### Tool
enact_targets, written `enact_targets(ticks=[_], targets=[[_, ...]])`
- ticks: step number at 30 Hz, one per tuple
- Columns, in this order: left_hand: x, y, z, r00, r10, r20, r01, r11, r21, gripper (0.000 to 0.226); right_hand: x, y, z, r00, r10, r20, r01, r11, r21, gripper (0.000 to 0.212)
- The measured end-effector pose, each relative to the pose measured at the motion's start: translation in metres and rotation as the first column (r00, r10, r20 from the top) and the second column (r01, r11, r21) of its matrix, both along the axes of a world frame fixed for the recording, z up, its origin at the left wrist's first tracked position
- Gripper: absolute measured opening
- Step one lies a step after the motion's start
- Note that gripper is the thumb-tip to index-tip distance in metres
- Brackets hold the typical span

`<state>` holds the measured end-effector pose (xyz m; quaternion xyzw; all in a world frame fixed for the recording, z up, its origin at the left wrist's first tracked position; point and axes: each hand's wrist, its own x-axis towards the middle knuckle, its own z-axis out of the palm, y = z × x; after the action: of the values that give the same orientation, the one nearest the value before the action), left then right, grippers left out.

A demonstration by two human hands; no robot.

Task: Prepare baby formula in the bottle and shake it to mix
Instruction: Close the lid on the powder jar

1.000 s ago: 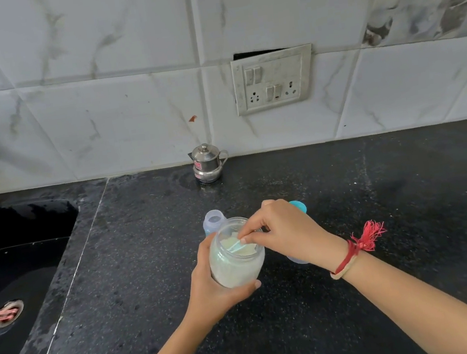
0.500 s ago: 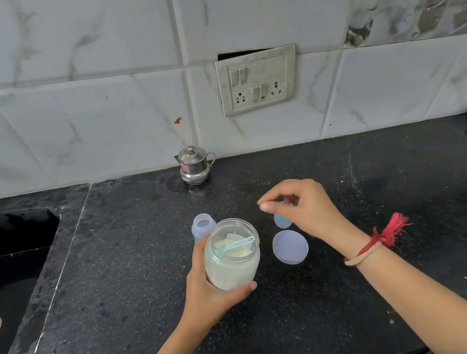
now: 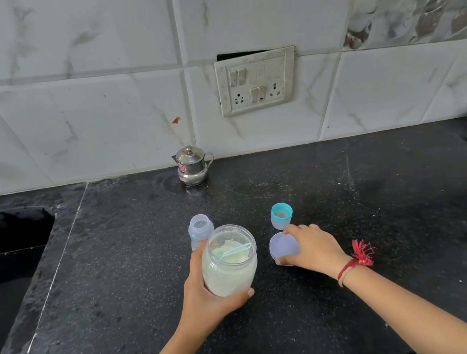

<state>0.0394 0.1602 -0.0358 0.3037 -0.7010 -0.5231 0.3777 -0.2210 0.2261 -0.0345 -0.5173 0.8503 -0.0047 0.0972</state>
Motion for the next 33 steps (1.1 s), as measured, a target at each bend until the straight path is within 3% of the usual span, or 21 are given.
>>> enact_targets(ticks=[5, 10, 17, 19, 22, 27, 30, 33], targets=[[0.001, 0.000, 0.001, 1.000, 0.010, 0.006, -0.010, 1.000, 0.000, 0.098, 0.001, -0.002, -0.007, 1.000, 0.017, 0.013, -0.016, 0.998, -0.053, 0.071], [0.001, -0.002, 0.000, 1.000, 0.020, 0.007, -0.020, 1.000, 0.007, 0.097, 0.001, -0.003, -0.004, 0.997, -0.003, 0.081, 0.008, 0.998, -0.065, 0.078], [-0.001, -0.002, -0.003, 0.999, 0.040, 0.008, -0.040, 0.999, 0.012, 0.097, 0.012, -0.009, 0.047, 0.978, 0.034, 0.206, 0.010, 0.977, -0.212, 0.072], [-0.002, -0.001, -0.003, 0.999, 0.035, 0.012, -0.035, 0.999, 0.018, 0.098, 0.021, -0.013, 0.074, 0.914, 0.068, 0.401, 0.060, 0.952, -0.299, 0.066], [-0.005, 0.000, -0.002, 0.999, 0.031, 0.011, -0.032, 0.999, 0.016, 0.098, 0.041, -0.020, 0.111, 0.719, 0.243, 0.651, 0.113, 0.883, -0.455, 0.057], [-0.010, 0.001, 0.001, 0.999, 0.039, 0.007, -0.039, 0.999, 0.028, 0.096, 0.081, -0.021, 0.142, 0.509, 0.515, 0.689, 0.113, 0.754, -0.647, 0.065], [-0.011, 0.000, 0.003, 0.999, 0.045, -0.001, -0.045, 0.999, 0.026, 0.097, 0.092, -0.022, 0.140, 0.476, 0.595, 0.648, 0.052, 0.716, -0.696, 0.059], [-0.011, -0.002, 0.004, 0.998, 0.056, -0.006, -0.056, 0.998, 0.031, 0.098, 0.094, -0.022, 0.131, 0.472, 0.584, 0.660, 0.032, 0.737, -0.675, 0.055]])
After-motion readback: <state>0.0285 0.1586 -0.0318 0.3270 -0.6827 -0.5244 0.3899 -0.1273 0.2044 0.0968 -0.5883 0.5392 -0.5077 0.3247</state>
